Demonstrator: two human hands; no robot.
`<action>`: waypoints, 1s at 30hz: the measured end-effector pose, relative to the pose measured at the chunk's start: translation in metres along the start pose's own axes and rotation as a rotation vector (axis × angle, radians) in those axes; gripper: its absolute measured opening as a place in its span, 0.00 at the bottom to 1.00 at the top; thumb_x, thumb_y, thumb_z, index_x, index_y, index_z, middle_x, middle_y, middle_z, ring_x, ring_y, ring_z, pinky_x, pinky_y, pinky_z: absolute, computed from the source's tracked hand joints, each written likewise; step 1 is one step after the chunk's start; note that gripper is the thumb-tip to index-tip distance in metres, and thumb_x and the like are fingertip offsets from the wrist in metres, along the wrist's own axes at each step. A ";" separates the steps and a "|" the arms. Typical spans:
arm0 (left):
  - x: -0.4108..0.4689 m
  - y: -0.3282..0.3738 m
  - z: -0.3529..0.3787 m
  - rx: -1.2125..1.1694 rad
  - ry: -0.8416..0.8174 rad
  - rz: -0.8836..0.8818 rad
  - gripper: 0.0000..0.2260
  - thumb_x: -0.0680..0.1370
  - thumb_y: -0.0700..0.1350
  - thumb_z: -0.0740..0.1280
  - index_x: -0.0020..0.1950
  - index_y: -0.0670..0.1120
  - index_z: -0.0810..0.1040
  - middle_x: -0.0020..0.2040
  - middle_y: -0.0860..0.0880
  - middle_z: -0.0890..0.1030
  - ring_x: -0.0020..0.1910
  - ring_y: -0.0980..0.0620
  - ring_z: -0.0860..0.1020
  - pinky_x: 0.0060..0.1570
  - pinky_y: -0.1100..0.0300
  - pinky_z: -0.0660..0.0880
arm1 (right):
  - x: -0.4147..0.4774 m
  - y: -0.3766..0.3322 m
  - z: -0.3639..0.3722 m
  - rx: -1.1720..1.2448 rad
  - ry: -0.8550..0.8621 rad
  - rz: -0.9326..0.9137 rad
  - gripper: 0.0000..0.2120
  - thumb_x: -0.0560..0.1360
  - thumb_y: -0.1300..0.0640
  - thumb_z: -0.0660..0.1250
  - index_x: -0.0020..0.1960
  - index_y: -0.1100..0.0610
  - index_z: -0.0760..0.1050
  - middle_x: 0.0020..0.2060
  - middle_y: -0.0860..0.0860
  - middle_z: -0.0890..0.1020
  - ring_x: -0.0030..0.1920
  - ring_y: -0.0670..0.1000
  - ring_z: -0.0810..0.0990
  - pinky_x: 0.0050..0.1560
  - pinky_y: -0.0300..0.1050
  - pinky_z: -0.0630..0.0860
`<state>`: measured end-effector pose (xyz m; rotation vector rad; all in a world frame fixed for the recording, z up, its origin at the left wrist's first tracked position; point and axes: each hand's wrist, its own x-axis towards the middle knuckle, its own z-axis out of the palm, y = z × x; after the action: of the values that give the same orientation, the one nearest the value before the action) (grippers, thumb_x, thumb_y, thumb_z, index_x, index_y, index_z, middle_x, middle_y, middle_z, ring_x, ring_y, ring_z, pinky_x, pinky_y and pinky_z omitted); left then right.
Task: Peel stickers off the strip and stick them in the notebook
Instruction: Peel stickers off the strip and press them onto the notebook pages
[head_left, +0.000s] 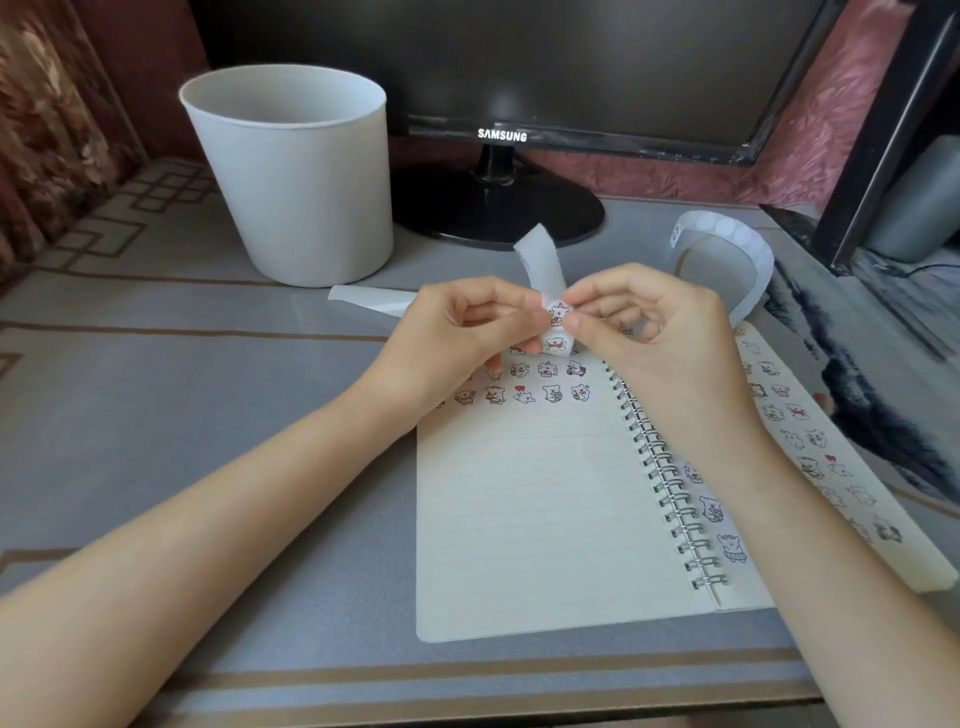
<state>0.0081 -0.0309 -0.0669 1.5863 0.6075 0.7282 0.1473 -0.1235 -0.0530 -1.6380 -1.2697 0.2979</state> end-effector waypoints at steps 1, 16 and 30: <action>0.000 0.000 0.000 0.006 0.000 0.003 0.06 0.76 0.40 0.69 0.51 0.41 0.81 0.42 0.41 0.83 0.38 0.55 0.79 0.31 0.69 0.70 | 0.000 0.000 0.000 -0.007 -0.007 -0.001 0.05 0.72 0.60 0.72 0.45 0.52 0.81 0.37 0.48 0.84 0.40 0.51 0.81 0.47 0.54 0.79; 0.000 0.000 -0.002 0.050 -0.028 0.062 0.04 0.75 0.38 0.69 0.47 0.45 0.82 0.43 0.40 0.84 0.37 0.56 0.79 0.30 0.69 0.70 | 0.002 0.001 -0.002 0.066 -0.050 0.017 0.05 0.71 0.61 0.73 0.42 0.52 0.80 0.36 0.49 0.84 0.38 0.52 0.82 0.46 0.49 0.80; 0.000 0.000 -0.001 0.041 -0.015 0.012 0.03 0.76 0.43 0.69 0.44 0.46 0.82 0.37 0.47 0.83 0.35 0.58 0.80 0.31 0.67 0.72 | 0.000 -0.001 0.000 0.014 -0.033 0.002 0.05 0.71 0.62 0.73 0.41 0.54 0.79 0.36 0.50 0.83 0.35 0.51 0.82 0.45 0.52 0.79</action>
<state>0.0073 -0.0302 -0.0672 1.6335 0.6062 0.7157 0.1468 -0.1234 -0.0523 -1.6287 -1.2874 0.3354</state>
